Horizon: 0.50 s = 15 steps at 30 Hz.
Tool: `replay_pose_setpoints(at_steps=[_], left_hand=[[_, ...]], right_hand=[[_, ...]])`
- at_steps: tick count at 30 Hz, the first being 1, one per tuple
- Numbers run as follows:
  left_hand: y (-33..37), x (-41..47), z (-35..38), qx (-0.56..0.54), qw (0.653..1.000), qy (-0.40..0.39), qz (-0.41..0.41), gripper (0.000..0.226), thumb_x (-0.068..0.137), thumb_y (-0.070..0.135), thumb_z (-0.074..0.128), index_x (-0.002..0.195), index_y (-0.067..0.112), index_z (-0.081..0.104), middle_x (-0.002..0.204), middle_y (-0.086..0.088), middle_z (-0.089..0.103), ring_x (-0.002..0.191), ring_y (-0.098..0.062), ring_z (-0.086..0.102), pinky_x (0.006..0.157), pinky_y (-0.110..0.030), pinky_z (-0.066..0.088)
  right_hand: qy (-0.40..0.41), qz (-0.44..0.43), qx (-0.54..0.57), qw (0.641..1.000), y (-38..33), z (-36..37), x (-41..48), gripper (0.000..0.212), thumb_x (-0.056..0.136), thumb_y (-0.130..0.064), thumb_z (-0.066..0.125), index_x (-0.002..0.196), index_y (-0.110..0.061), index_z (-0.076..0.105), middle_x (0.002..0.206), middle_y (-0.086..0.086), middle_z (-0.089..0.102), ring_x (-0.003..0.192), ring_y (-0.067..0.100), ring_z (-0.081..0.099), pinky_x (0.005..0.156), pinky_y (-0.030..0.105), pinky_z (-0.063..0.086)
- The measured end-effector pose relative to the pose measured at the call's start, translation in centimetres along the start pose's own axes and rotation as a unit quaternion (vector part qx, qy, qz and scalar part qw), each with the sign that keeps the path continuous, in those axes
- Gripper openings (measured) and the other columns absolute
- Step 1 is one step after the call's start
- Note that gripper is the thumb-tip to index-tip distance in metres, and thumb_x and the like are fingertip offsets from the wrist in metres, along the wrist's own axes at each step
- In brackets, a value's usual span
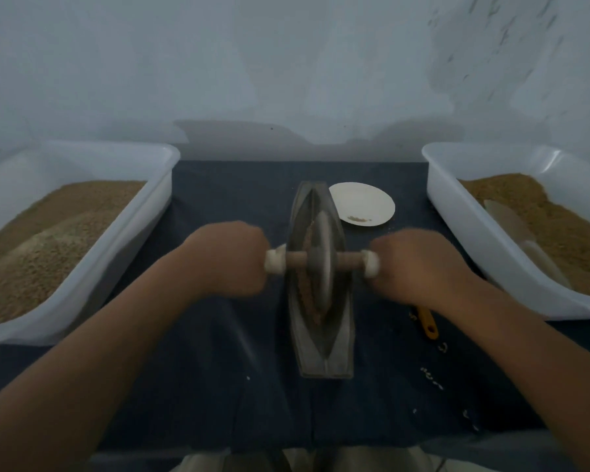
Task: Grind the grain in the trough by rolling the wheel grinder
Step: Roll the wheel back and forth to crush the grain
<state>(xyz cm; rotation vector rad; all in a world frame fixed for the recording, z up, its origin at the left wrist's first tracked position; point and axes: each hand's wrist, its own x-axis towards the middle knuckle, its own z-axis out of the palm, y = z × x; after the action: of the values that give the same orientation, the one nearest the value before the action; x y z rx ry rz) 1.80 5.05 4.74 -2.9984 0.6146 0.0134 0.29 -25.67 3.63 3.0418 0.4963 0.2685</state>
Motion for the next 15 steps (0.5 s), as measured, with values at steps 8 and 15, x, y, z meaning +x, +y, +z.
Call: replay_pose_setpoints(at_steps=[8,15], left_hand=[[0.0,5.7,-2.1,0.045,0.994,0.072,-0.074,0.03,0.083,0.048,0.059,0.067,0.023,0.052,0.071,0.006,0.055,0.068,-0.024,0.057,0.065,-0.034,0.048],[-0.1,2.2,-0.9,-0.014,0.999,0.008,-0.034,0.022,0.077,0.044,0.06,0.067,0.024,0.057,0.07,0.007,0.06,0.068,-0.02,0.062,0.061,-0.03,0.046]], right_hand=[[0.041,0.06,-0.009,0.997,0.5,0.9,6.2,0.037,0.089,-0.053,0.056,0.063,-0.032,0.043,0.062,-0.011,0.045,0.056,0.011,0.042,0.051,0.026,0.023],[-0.045,0.041,-0.003,0.998,0.4,-0.2,4.1,0.025,0.079,-0.05,0.058,0.064,-0.029,0.061,0.061,-0.007,0.061,0.056,0.01,0.058,0.051,0.029,0.043]])
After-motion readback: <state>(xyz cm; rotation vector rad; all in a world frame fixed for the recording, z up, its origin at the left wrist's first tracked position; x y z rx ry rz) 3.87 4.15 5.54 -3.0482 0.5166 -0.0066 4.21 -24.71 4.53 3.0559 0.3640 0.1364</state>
